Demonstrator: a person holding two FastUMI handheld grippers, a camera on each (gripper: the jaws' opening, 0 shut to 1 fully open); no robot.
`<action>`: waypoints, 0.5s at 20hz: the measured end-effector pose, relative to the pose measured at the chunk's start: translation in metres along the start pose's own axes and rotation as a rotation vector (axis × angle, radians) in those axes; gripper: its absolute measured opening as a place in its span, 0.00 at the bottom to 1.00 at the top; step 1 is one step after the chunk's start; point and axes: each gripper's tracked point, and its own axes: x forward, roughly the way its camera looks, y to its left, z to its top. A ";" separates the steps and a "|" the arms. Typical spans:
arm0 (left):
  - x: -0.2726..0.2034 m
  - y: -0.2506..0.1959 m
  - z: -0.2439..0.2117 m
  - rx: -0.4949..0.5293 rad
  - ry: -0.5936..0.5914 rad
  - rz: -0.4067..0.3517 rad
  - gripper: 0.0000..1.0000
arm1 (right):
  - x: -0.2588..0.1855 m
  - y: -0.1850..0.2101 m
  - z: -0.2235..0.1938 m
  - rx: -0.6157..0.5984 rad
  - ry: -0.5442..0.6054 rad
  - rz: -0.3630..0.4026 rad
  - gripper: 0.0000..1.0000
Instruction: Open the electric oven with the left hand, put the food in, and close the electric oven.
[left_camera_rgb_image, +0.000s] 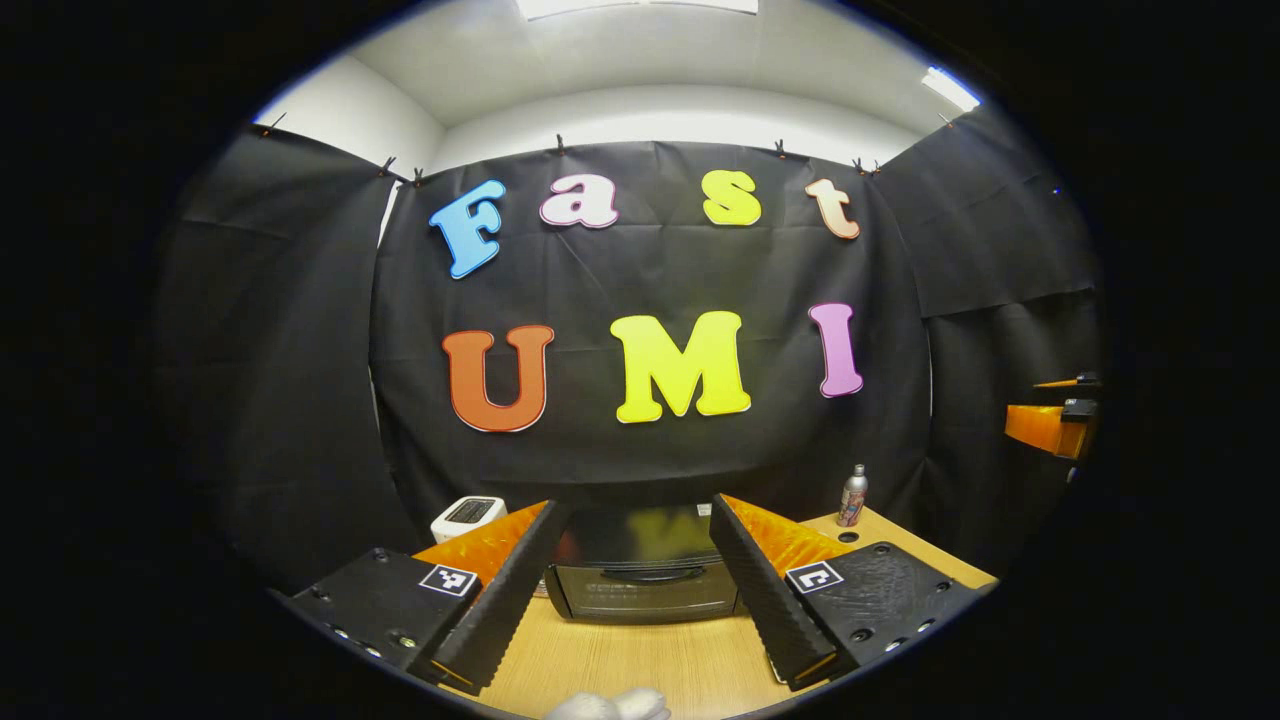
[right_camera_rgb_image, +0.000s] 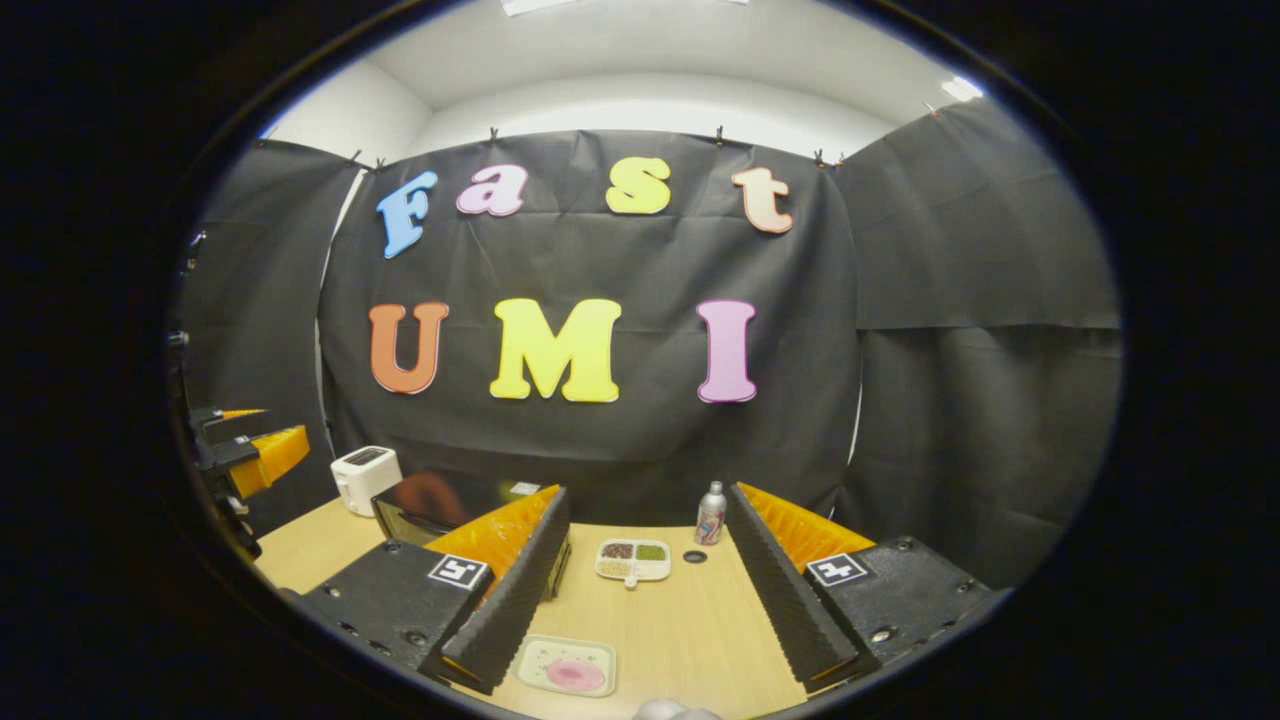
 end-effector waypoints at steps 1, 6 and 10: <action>0.003 -0.001 -0.001 -0.001 0.002 -0.006 0.96 | -0.001 0.000 0.000 -0.002 0.002 -0.001 0.96; 0.028 -0.013 -0.016 -0.006 0.003 -0.031 0.96 | -0.006 -0.005 -0.003 -0.004 0.015 -0.014 0.96; 0.061 -0.022 -0.037 -0.009 0.012 -0.048 0.96 | -0.012 -0.011 -0.004 0.009 0.025 -0.027 0.96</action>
